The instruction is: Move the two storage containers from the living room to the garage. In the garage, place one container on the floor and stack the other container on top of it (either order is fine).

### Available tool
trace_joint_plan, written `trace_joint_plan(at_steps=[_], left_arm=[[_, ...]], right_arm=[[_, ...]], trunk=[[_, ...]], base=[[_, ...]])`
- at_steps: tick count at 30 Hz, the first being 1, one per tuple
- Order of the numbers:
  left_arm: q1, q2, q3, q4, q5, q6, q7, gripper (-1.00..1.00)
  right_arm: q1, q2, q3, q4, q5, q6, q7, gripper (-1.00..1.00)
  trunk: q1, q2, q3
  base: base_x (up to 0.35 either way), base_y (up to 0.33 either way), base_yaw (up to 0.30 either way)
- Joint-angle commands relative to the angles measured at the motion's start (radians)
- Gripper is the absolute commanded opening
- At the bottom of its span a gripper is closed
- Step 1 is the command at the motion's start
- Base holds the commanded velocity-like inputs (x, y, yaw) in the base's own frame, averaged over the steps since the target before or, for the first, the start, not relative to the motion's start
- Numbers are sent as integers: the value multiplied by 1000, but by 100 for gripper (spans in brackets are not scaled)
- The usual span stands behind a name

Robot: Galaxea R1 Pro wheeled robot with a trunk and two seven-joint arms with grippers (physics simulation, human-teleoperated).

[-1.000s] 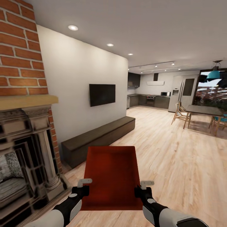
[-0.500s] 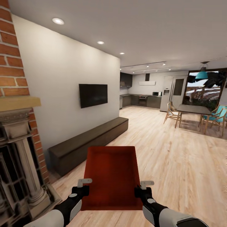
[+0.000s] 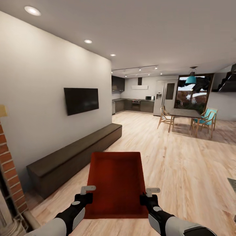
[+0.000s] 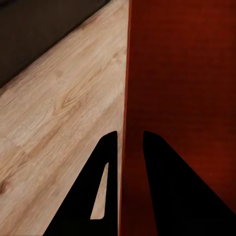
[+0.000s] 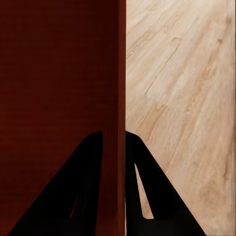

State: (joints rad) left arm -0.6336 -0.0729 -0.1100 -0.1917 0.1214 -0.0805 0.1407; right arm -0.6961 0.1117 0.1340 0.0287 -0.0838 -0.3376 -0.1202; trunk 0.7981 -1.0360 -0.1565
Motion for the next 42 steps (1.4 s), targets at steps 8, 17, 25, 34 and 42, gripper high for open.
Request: trace_joint_plan(at_steps=[8, 17, 25, 34, 42], left_arm=[[-1, 25, 9, 1, 6, -4, 17, -100], [-1, 25, 9, 3, 6, -4, 17, -100], [0, 25, 9, 3, 6, -4, 17, -100], [-1, 25, 9, 3, 6, -4, 17, -100], [-1, 25, 9, 2, 6, -4, 17, -100]], right_arm=[[-2, 0, -8, 2, -31, -9, -6, -100], [-2, 0, -8, 2, -31, -9, -6, -100], [-2, 0, -8, 2, -31, -9, -6, -100], [-2, 0, -8, 2, -31, -9, -6, -100], [-2, 0, -8, 2, -31, -9, -6, -100]], trunk=[[1, -1, 2], [1, -1, 7], [1, -1, 11], [1, -1, 15], [1, -1, 18]], base=[[318, 0, -254], [318, 0, -254], [318, 0, -254], [318, 0, -254], [318, 0, -254]])
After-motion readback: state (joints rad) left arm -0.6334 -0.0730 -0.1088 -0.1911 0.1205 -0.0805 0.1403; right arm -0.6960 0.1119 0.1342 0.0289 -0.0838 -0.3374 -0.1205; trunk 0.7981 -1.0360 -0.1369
